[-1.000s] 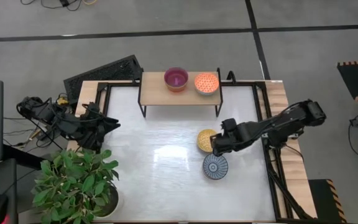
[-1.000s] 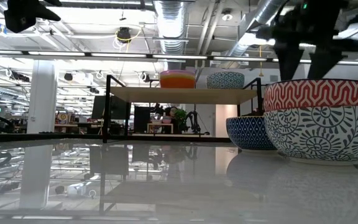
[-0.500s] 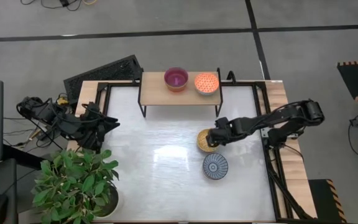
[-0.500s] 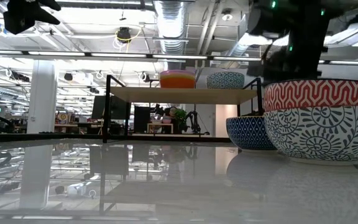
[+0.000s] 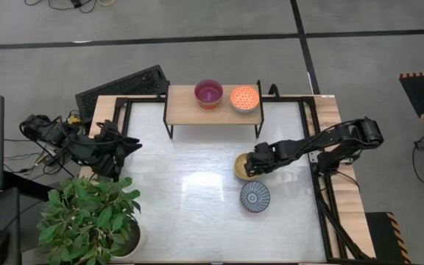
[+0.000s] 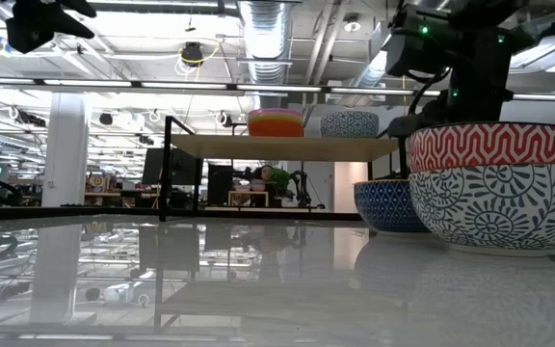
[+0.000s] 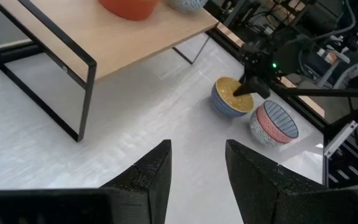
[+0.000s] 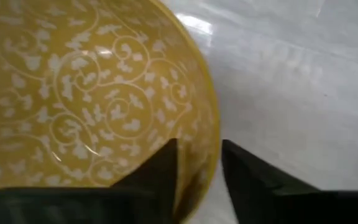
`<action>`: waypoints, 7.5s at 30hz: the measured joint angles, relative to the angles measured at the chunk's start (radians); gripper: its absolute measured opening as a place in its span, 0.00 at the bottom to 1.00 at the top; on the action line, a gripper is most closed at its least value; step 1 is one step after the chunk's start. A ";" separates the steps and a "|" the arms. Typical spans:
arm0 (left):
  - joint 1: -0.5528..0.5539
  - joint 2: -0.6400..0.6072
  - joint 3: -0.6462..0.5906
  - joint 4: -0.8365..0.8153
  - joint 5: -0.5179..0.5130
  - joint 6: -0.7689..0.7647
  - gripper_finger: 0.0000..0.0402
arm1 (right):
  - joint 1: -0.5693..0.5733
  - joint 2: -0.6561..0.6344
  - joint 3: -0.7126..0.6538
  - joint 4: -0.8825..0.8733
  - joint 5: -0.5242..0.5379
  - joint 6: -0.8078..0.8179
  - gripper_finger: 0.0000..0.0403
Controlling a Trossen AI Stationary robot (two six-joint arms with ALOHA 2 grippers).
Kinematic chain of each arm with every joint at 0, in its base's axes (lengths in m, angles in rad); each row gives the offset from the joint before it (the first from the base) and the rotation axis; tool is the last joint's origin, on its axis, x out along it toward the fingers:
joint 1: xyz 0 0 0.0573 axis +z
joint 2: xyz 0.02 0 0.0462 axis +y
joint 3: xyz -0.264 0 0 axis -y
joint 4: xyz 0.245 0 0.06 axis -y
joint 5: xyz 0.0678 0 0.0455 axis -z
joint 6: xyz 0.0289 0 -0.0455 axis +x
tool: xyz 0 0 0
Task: Place and stack bowls onto a shelf
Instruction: Stack the yellow patterned bowl on top of the light orange patterned bowl on the shelf, then stack the blue patterned bowl on top of the yellow patterned bowl on the shelf
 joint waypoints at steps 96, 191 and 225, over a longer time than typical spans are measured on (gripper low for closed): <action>0.000 0.000 0.000 -0.001 -0.183 -0.060 0.34 | -0.899 0.219 0.961 -0.474 -0.294 -0.986 0.10; 0.000 0.000 0.000 -0.051 -0.208 -0.085 0.34 | -0.910 0.231 0.961 -0.434 -0.367 -1.029 0.38; 0.000 0.000 0.000 -0.072 -0.159 -0.130 0.34 | -0.575 0.215 1.230 -0.875 -0.275 -0.966 0.41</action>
